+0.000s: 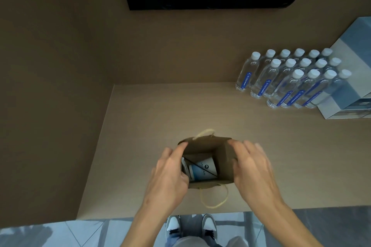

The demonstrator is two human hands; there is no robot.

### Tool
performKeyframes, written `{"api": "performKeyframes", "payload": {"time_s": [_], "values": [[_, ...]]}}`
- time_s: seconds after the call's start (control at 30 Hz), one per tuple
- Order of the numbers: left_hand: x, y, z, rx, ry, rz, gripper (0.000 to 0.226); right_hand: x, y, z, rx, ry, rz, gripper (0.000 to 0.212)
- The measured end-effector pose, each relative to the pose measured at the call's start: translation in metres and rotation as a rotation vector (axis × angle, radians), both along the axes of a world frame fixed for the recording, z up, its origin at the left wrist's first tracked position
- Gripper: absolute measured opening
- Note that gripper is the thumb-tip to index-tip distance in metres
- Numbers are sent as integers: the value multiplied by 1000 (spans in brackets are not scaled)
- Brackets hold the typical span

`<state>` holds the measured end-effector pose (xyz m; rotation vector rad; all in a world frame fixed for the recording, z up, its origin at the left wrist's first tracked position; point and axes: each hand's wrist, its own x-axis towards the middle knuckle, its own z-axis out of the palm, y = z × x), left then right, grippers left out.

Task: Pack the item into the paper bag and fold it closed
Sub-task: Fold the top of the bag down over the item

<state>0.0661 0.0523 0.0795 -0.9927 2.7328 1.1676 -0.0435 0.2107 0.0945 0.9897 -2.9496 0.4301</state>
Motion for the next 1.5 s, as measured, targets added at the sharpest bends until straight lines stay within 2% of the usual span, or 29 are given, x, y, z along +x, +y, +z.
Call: {"api": "performKeyframes", "payload": {"time_s": [0.07,0.13,0.2,0.33,0.4,0.53,0.6,0.8,0.9,1.03,1.1,1.27,1.4,1.5], "values": [[0,2,-2,17,1,1,79,2,-1,1,17,150,199,46],[-1,1,-4,13,10,-2,80,-4,-3,6,31,237,410,26],[-1,-1,-5,9,29,1,79,-13,-5,15,114,258,553,28],[-3,-3,-5,37,61,3,77,-25,-20,30,578,120,759,20],[-5,-2,-6,56,78,-1,76,-28,-37,31,719,33,743,25],[-5,-1,-7,94,80,0,77,-39,-80,13,738,-264,475,24],[-5,0,-8,111,80,1,78,-45,-96,-3,820,-428,377,27],[-5,10,-7,144,99,-32,79,-52,-106,-47,994,-752,315,46],[-6,12,-6,130,98,-47,79,-50,-100,-68,978,-776,334,46],[-6,13,-5,124,119,-62,80,-53,-93,-78,846,-624,294,38],[-6,14,-4,123,121,-71,80,-53,-94,-79,791,-535,339,37],[-9,11,-3,110,106,-79,82,-48,-98,-83,575,-617,233,41],[-8,9,-3,93,91,-84,80,-42,-97,-81,553,-675,262,43],[-8,9,-4,89,99,-83,80,-40,-96,-75,569,-616,322,33]]}}
